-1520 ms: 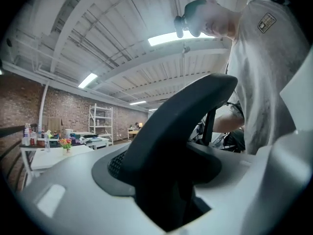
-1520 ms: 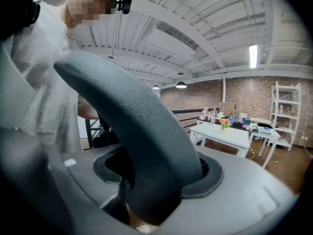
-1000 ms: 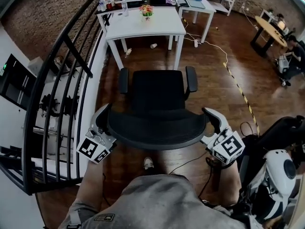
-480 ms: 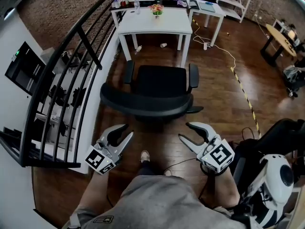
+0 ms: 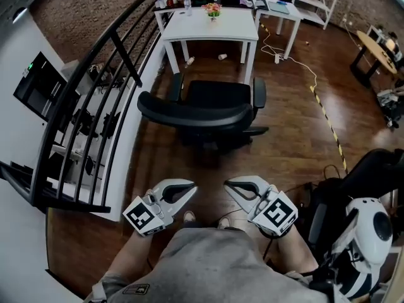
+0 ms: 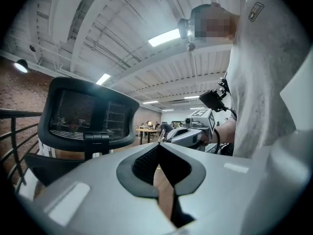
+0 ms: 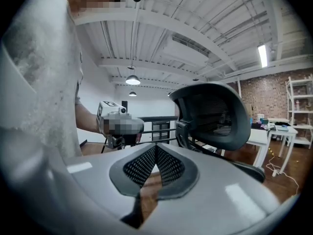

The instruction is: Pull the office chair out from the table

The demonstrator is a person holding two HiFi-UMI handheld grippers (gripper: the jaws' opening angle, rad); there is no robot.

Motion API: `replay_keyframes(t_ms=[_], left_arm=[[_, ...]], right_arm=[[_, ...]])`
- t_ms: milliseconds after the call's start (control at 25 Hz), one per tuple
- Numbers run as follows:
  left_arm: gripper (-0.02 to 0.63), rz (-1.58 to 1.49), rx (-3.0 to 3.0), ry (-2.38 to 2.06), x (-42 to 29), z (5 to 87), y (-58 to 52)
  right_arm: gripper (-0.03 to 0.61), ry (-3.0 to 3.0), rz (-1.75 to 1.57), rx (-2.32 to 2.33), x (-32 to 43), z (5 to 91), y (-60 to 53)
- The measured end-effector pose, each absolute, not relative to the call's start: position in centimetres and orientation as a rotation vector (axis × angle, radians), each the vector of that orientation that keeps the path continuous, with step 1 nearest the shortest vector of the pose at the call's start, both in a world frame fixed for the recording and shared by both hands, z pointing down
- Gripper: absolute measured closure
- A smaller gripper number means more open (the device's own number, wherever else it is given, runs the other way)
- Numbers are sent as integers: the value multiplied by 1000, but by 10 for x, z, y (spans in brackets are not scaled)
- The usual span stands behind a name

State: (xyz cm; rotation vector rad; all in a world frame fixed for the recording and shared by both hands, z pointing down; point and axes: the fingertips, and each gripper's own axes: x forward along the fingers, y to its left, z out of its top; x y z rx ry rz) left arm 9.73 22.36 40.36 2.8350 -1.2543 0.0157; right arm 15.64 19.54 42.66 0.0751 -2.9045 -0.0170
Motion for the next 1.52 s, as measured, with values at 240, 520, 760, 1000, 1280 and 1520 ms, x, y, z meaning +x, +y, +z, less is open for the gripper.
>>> replay_keyframes(t_ms=[240, 520, 760, 1000, 1280, 1520], left_arm=[[611, 18, 2885, -1060, 100, 409, 247], [611, 7, 2906, -869, 86, 414, 284], [611, 25, 2877, -789, 80, 431, 301], [611, 3, 2867, -796, 89, 435, 304], [611, 12, 2873, -814, 98, 434, 298], [611, 17, 2856, -845, 100, 430, 293]], right_arm=[[572, -2873, 13, 76, 134, 433, 232], [572, -2848, 95, 136, 111, 440, 276], [572, -2821, 163, 169, 103, 452, 294], [572, -2813, 173, 113, 104, 460, 304], [572, -2809, 171, 80, 112, 461, 298], [572, -2812, 156, 26, 114, 453, 297]])
